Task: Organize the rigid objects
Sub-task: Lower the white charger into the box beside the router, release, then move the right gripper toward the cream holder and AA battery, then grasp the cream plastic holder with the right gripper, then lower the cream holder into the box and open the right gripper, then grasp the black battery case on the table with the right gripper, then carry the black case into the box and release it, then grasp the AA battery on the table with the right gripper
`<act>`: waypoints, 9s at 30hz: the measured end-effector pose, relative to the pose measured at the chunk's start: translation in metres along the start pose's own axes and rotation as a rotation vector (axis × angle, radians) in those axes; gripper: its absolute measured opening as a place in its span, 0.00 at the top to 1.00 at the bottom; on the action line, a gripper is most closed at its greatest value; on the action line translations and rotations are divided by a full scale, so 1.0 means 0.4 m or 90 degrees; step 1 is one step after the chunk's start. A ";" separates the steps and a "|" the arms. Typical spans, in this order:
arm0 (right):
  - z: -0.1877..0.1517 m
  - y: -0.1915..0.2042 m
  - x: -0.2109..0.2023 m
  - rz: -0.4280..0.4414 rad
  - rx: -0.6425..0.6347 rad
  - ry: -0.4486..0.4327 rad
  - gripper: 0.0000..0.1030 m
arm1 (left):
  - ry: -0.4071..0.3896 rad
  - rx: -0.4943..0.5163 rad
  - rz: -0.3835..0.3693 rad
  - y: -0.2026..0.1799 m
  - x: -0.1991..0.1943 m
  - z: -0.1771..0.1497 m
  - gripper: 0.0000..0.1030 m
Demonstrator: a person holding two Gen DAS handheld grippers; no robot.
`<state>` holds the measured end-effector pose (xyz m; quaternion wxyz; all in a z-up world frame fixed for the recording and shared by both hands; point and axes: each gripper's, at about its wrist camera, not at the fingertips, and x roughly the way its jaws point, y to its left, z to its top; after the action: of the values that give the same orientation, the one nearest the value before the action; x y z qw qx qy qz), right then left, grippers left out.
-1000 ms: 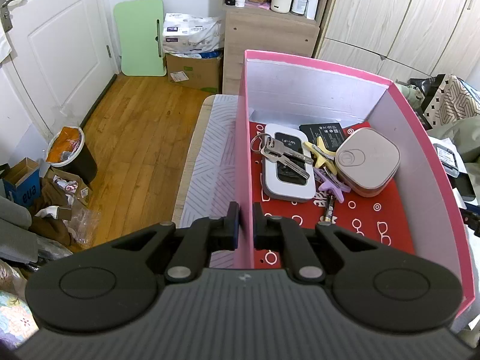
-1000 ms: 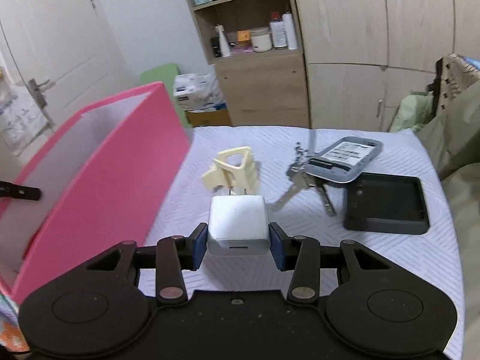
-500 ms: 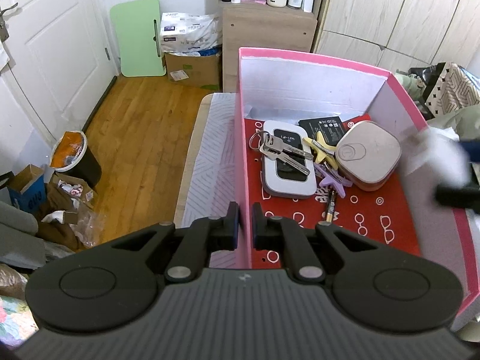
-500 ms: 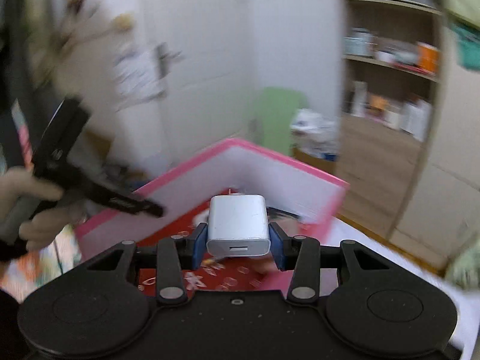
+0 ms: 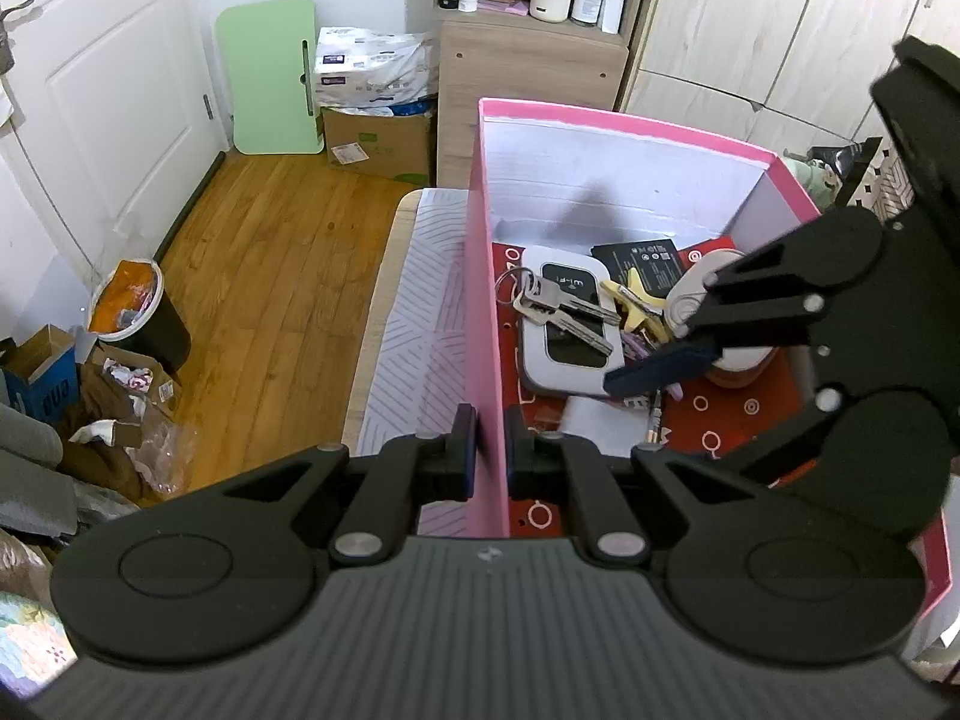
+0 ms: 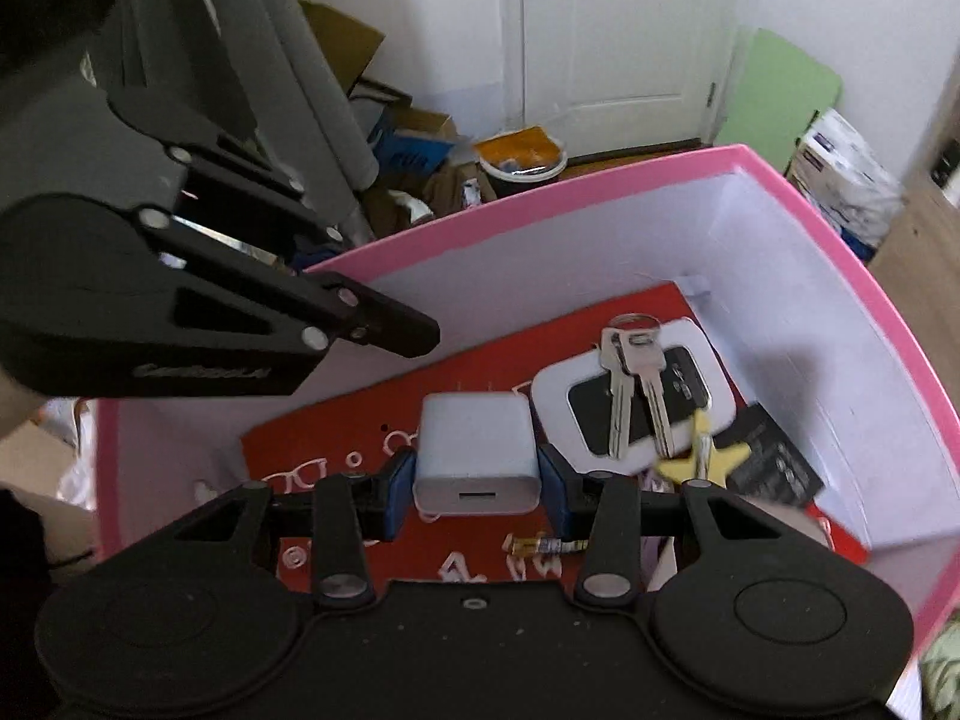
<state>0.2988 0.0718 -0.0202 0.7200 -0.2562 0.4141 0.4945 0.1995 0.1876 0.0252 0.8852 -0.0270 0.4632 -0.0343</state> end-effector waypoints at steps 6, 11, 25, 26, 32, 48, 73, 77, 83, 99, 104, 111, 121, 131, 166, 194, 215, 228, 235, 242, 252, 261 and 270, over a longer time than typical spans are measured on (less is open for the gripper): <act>-0.012 -0.009 -0.083 -0.023 0.041 -0.063 0.51 | -0.005 0.018 0.003 -0.010 0.000 -0.004 0.93; -0.077 -0.006 -0.231 -0.059 0.097 -0.170 0.42 | -0.005 0.017 -0.007 -0.004 -0.003 -0.006 0.93; -0.398 -0.069 -0.375 -0.229 0.385 -0.280 0.37 | -0.008 0.036 -0.006 -0.008 -0.004 -0.007 0.93; -0.422 -0.066 -0.371 -0.244 0.404 -0.281 0.37 | -0.010 0.036 -0.005 -0.007 -0.004 -0.009 0.93; -0.565 -0.070 -0.325 -0.325 0.518 -0.274 0.36 | -0.013 0.028 -0.010 -0.005 -0.007 -0.014 0.93; -0.555 -0.132 -0.167 -0.382 0.438 -0.280 0.31 | -0.009 0.014 0.008 -0.011 -0.006 -0.005 0.93; -0.478 -0.081 -0.240 -0.410 0.417 -0.360 0.43 | -0.007 -0.006 -0.008 0.001 -0.005 -0.007 0.93; -0.444 -0.037 -0.317 -0.343 0.360 -0.407 0.43 | -0.009 -0.013 -0.004 0.000 -0.007 -0.008 0.93; -0.320 0.031 -0.343 -0.181 0.196 -0.349 0.43 | 0.009 -0.019 -0.017 0.009 -0.006 0.002 0.92; -0.115 -0.024 -0.124 -0.106 0.038 0.045 0.47 | 0.001 -0.021 -0.010 0.001 -0.008 -0.004 0.92; -0.135 -0.025 -0.159 -0.111 0.063 -0.018 0.44 | 0.000 -0.027 -0.011 0.002 -0.009 -0.006 0.92; -0.257 -0.030 -0.324 -0.142 0.172 -0.241 0.35 | -0.001 -0.041 -0.023 0.012 -0.008 -0.006 0.92; -0.551 -0.054 -0.379 -0.276 0.428 -0.277 0.34 | 0.001 -0.036 -0.013 0.005 -0.010 -0.007 0.92; -0.747 -0.137 -0.345 -0.431 0.583 -0.205 0.28 | 0.002 -0.033 0.002 -0.006 -0.012 -0.008 0.92; -0.770 -0.186 -0.302 -0.387 0.610 -0.206 0.08 | 0.002 -0.037 0.011 -0.012 -0.013 -0.010 0.92; -0.102 0.059 -0.181 0.024 0.184 -0.135 0.08 | 0.007 0.004 -0.017 0.002 -0.012 -0.004 0.92; 0.040 0.064 -0.007 0.140 -0.169 -0.014 0.06 | 0.005 -0.007 -0.025 0.006 -0.010 -0.005 0.92; -0.159 -0.083 -0.289 0.002 0.087 -0.179 0.06 | 0.003 -0.014 -0.023 0.006 -0.011 -0.007 0.91; -0.342 -0.162 -0.400 -0.096 0.206 -0.219 0.06 | 0.003 -0.028 -0.022 0.009 -0.012 -0.006 0.91; -0.492 -0.209 -0.368 -0.080 0.372 -0.265 0.06 | 0.013 -0.036 -0.031 0.018 -0.013 -0.004 0.91; -0.592 -0.188 -0.206 -0.164 0.472 -0.266 0.19 | 0.014 -0.034 -0.019 0.006 -0.013 -0.004 0.91; -0.569 -0.166 -0.134 -0.291 0.433 -0.228 0.23 | 0.012 -0.043 -0.018 0.011 -0.017 -0.008 0.91; -0.572 -0.154 -0.138 -0.311 0.437 -0.250 0.53 | 0.010 -0.043 -0.017 0.017 -0.018 -0.009 0.91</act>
<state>0.2678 -0.1572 -0.0960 0.9233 0.0052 0.3374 0.1836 0.1926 0.1948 0.0284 0.8795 -0.0632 0.4707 -0.0309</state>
